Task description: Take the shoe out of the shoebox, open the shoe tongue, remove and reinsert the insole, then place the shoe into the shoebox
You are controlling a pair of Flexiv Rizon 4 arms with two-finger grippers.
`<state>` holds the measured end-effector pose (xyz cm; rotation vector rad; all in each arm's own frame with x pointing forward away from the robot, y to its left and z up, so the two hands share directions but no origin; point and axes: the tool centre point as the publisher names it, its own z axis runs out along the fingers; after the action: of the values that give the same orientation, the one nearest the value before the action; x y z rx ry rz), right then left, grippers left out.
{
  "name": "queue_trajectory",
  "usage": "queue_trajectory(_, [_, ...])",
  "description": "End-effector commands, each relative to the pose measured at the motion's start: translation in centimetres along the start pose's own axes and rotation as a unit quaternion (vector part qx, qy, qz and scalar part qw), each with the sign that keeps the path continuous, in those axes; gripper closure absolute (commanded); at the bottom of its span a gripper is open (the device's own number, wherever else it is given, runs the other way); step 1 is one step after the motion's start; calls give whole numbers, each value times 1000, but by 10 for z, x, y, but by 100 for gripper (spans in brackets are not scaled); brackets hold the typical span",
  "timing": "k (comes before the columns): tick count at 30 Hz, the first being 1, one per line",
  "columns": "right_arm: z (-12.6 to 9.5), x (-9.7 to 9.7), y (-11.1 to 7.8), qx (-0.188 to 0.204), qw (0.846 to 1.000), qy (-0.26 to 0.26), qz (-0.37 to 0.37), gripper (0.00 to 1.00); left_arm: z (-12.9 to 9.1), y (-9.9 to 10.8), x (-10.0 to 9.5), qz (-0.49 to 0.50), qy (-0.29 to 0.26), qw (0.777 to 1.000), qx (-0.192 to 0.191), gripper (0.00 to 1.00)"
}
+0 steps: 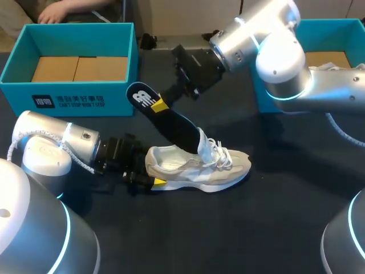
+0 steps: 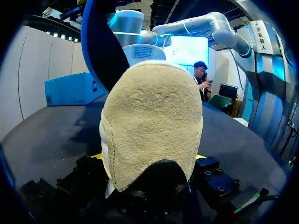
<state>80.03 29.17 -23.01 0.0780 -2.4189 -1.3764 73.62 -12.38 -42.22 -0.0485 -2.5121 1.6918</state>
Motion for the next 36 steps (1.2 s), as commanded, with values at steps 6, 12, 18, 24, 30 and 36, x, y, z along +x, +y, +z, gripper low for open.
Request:
queue_trajectory(6, [-1,-6,25,-72,997,13,6,100,1,1,0,0,1,1000,-2,100])
queue_trajectory(12, [-15,-4,51,-136,990,27,30,100,1,1,0,0,1,1000,-2,100])
queue_trajectory(18, [-36,-1,70,-168,985,35,32,100,1,1,0,0,1,1000,-2,100])
queue_trajectory(24, [-59,2,88,-193,978,68,47,100,1,1,0,0,1,1000,-2,100])
queue_trajectory(30, [-79,7,102,-231,967,97,54,100,1,1,0,0,1,1000,-2,100])
queue_trajectory(36, [-86,10,114,-238,959,143,64,100,1,1,0,0,1,1000,-2,100])
